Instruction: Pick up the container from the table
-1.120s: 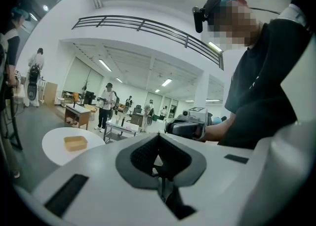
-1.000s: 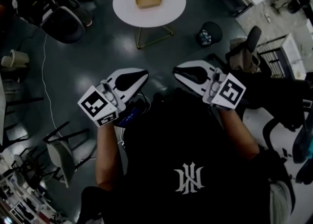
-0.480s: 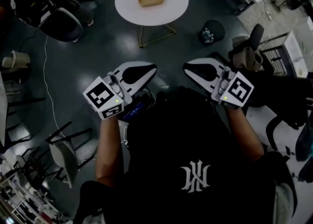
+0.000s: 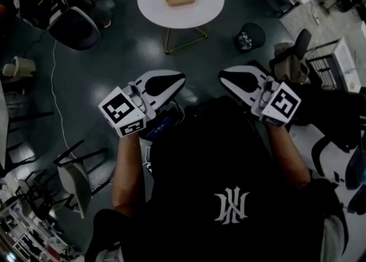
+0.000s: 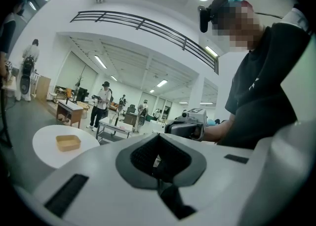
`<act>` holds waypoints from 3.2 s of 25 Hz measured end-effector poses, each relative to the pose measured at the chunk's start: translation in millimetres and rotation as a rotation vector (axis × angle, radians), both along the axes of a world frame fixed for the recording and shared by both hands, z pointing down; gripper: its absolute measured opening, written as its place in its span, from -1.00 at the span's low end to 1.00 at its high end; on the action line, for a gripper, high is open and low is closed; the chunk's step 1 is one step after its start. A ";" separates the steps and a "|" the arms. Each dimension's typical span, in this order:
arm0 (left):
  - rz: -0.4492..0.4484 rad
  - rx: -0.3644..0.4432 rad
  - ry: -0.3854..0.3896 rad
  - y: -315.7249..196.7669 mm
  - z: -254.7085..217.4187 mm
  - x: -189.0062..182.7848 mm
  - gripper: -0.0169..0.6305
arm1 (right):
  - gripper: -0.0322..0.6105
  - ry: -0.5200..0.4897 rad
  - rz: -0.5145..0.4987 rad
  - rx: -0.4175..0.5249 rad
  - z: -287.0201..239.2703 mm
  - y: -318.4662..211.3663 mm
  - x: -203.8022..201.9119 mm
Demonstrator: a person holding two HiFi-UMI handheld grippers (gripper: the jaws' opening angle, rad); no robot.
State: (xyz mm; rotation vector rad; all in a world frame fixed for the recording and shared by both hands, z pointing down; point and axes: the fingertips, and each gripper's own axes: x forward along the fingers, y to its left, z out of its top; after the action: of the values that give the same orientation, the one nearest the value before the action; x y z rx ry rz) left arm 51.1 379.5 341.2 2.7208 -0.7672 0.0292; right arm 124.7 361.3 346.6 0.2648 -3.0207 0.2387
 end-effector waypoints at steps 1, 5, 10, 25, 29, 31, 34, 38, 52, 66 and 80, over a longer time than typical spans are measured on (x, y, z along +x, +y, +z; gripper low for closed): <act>-0.001 -0.003 0.002 -1.1 1.0 -0.9 -0.94 | -0.76 0.000 0.002 -0.006 0.7 0.2 0.7; -0.012 -0.021 0.007 -7.0 7.6 -3.0 -0.94 | -0.76 0.035 0.004 -0.027 14.9 -3.9 8.8; -0.032 -0.059 -0.008 -20.0 17.2 -1.1 -0.94 | -0.76 -0.031 0.021 -0.035 13.2 -37.3 17.2; -0.184 -0.068 -0.097 -159.6 4.3 -14.1 -0.94 | -0.76 -0.140 -0.064 -0.020 -1.0 -202.2 6.4; -0.207 -0.058 -0.111 -192.9 -9.8 -3.3 -0.94 | -0.76 -0.147 -0.114 -0.008 -5.5 -239.6 4.6; -0.221 -0.061 -0.113 -205.6 -14.7 3.9 -0.94 | -0.76 -0.150 -0.132 -0.040 -8.1 -255.6 5.1; -0.245 -0.071 -0.120 -222.0 -18.0 7.3 -0.94 | -0.76 -0.193 -0.159 -0.118 -18.3 -278.3 3.8; -0.270 -0.086 -0.122 -239.8 -17.0 12.5 -0.94 | -0.76 -0.220 -0.183 -0.150 -24.7 -302.2 3.1; -0.266 -0.127 -0.112 -303.2 -4.1 -32.1 -0.94 | -0.76 -0.176 -0.082 -0.298 20.8 -364.1 -26.2; -0.302 -0.186 -0.126 -424.3 31.7 -179.2 -0.94 | -0.76 0.086 0.221 -0.526 114.5 -453.7 -85.9; -0.176 -0.422 -0.120 -490.8 149.4 -225.6 -0.94 | -0.75 0.235 0.433 -0.697 194.7 -477.1 -91.1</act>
State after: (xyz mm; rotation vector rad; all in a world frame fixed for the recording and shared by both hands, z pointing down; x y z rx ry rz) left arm -174.5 -111.3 490.6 2.2620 -0.9140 0.2836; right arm 33.7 -115.8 541.3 0.7932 -2.4200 1.1564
